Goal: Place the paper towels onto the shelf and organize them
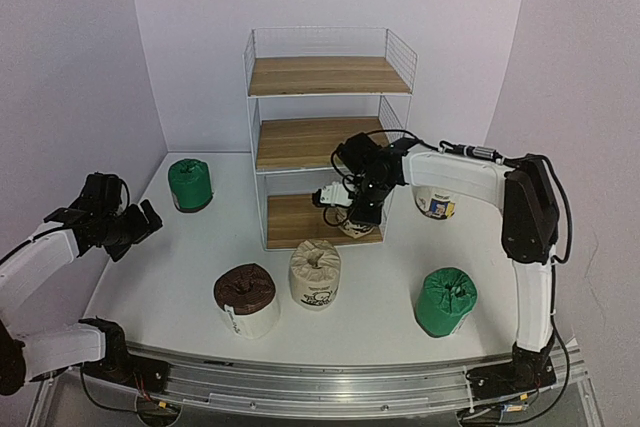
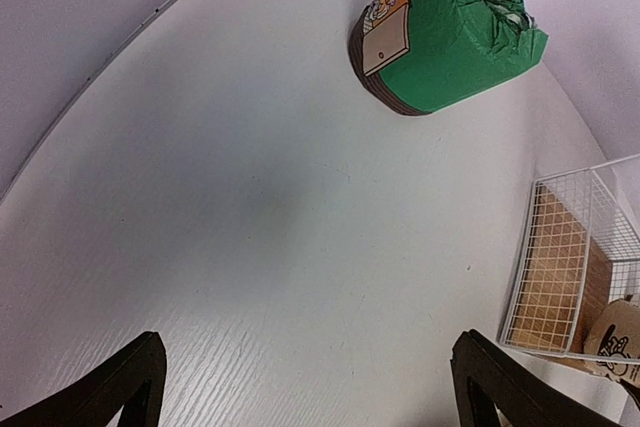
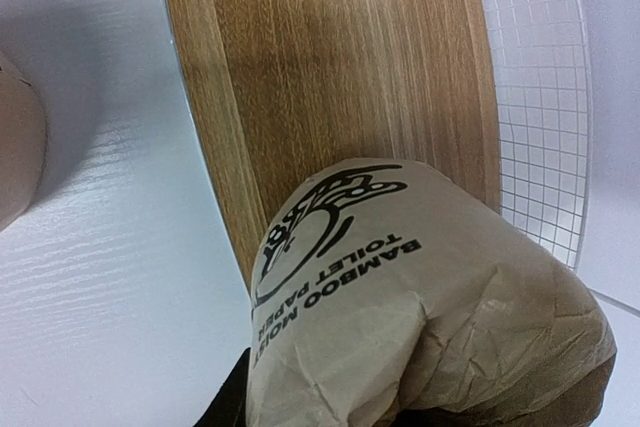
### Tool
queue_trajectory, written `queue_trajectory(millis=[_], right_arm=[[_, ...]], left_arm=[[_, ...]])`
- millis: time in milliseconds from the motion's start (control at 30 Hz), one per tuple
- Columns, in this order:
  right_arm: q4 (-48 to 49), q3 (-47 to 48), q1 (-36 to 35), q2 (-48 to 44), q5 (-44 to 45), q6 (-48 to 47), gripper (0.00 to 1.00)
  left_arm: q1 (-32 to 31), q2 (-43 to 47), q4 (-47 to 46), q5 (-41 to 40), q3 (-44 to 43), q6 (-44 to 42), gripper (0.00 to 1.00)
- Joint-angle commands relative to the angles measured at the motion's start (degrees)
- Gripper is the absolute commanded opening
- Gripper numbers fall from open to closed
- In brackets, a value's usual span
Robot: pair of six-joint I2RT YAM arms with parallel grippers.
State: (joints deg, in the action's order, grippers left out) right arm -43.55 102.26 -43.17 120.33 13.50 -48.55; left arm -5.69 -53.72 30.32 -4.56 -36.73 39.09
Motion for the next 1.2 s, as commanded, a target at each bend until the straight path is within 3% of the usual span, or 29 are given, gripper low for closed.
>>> queue_trajectory(millis=[0, 367, 833, 967, 1167], right_arm=[[1.27, 2.44, 0.23, 0.5, -0.19, -1.24, 0.3], [1.27, 3.43, 0.97, 2.31, 0.51, -1.94, 0.36], [1.36, 4.66, 1.07, 1.24, 2.74, -1.95, 0.56], [1.36, 4.83, 1.07, 0.32, 2.89, -1.9, 0.77], [1.51, 4.28, 1.06, -1.75, 3.01, -1.86, 0.83]], left_arm=[[-0.1, 0.88, 0.66, -1.41, -1.88, 0.5, 1.0], [-0.07, 1.17, 0.73, -1.5, -1.7, 0.67, 1.0], [-0.06, 1.38, 0.18, -1.04, -1.41, 0.57, 1.0], [-0.06, 1.78, -0.07, -0.76, -1.19, 0.57, 1.0], [-0.1, 2.19, -0.37, -0.09, -0.91, 0.63, 1.0]])
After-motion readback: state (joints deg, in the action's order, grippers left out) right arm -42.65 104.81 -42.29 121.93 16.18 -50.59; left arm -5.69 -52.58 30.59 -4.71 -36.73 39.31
